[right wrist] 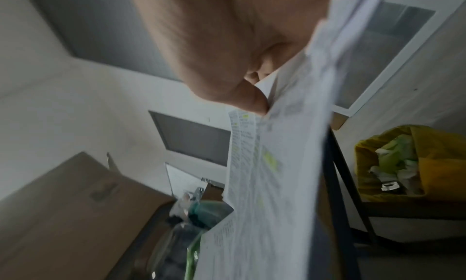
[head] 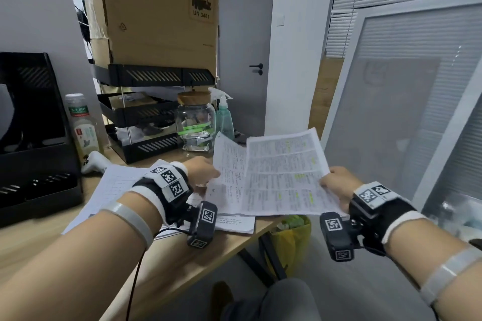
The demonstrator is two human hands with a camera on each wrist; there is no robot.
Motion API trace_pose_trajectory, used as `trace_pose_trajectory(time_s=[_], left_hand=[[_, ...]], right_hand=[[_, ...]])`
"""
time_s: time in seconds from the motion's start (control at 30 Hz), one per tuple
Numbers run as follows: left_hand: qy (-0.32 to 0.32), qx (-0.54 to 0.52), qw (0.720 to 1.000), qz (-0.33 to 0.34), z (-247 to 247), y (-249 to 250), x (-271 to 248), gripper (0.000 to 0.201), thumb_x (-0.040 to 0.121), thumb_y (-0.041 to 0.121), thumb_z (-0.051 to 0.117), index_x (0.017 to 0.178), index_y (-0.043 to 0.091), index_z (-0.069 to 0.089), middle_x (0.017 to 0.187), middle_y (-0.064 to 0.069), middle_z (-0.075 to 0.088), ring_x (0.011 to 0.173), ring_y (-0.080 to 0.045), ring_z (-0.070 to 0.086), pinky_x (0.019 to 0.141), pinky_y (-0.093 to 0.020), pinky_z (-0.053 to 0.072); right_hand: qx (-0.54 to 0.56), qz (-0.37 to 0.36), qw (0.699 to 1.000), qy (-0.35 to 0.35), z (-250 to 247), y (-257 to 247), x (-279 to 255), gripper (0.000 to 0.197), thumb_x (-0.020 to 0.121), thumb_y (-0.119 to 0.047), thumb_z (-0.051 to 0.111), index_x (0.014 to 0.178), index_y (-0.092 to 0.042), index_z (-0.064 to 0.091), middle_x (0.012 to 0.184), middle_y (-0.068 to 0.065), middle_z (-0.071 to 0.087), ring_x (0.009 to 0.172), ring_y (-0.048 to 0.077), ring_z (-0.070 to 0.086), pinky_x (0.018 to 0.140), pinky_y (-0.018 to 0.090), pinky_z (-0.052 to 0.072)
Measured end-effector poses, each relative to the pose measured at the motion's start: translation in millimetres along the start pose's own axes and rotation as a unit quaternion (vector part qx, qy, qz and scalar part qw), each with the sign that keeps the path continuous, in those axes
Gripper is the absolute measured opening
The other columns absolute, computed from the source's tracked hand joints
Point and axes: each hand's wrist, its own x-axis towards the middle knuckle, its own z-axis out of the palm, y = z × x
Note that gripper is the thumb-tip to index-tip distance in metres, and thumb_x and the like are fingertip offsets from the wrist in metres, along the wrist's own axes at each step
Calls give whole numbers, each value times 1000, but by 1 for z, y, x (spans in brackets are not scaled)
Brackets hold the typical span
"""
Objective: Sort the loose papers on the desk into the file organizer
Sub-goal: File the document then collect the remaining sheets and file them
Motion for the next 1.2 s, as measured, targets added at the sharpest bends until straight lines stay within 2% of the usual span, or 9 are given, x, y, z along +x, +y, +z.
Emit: trace_pose_trajectory(time_s=[0.17,0.3,0.43,0.63,0.73,0.87,1.0,1.1,1.2], left_hand=[[2,-41,999,21,7,-3,-1,38,95,7,62,132,-2,57,124,-18,65,89,-24,64,61,-26,56],[-53,-20,998,32,13,-9,-3,53,80,25,78,128,6,65,120,-17,72,93,-27,73,85,-39,59],[-57,-33,997,38,21,-9,-16,28,91,5,69,117,9,61,101,-6,66,70,-12,66,49,-17,55],[-55,-48,992,99,1,-14,-22,42,94,-1,62,132,14,55,131,-8,68,116,-23,66,103,-43,53],[-29,-148,979,140,-2,-21,-27,48,93,-7,59,130,22,53,126,-8,70,117,-28,67,102,-53,52],[-30,-237,956,172,-8,-16,-42,47,96,-8,56,132,20,47,119,-8,70,114,-28,67,97,-51,54],[81,-255,946,185,-44,-4,-48,76,88,13,76,149,19,31,126,-11,66,108,-23,70,85,-36,60],[221,-147,943,199,-78,3,-54,109,77,31,87,159,25,15,142,-6,49,131,-23,52,110,-43,46],[257,-51,944,199,-97,5,-58,117,71,38,89,161,23,14,161,-12,34,148,-25,35,119,-46,34]], right_hand=[[-158,-36,982,-96,23,11,22,47,73,-11,54,116,-23,68,115,10,74,107,41,69,84,59,58],[-228,-39,965,-121,32,-13,-15,53,73,-19,59,124,-30,66,117,4,74,101,30,72,83,47,61],[-194,-48,969,-145,33,-26,-37,55,87,-2,62,137,-23,57,126,3,69,108,27,69,89,45,59],[35,30,989,-138,27,-21,-17,56,86,-2,71,136,-3,47,122,17,69,101,29,71,85,41,59],[78,-14,980,-183,33,-27,-16,27,90,3,63,114,-8,63,103,9,78,97,28,74,86,44,58],[-23,-176,982,-70,30,-56,-14,30,89,1,61,106,-22,67,109,6,75,98,29,72,89,52,57],[-174,-322,928,64,16,-98,-19,25,86,1,55,97,-13,71,84,4,70,84,29,63,68,31,51],[-239,-340,904,104,15,-124,-26,21,84,-2,49,79,-15,66,69,3,60,70,29,55,53,26,37],[-272,-369,885,81,23,-142,-32,28,81,-15,49,80,-38,64,86,-4,71,85,28,64,74,34,53]])
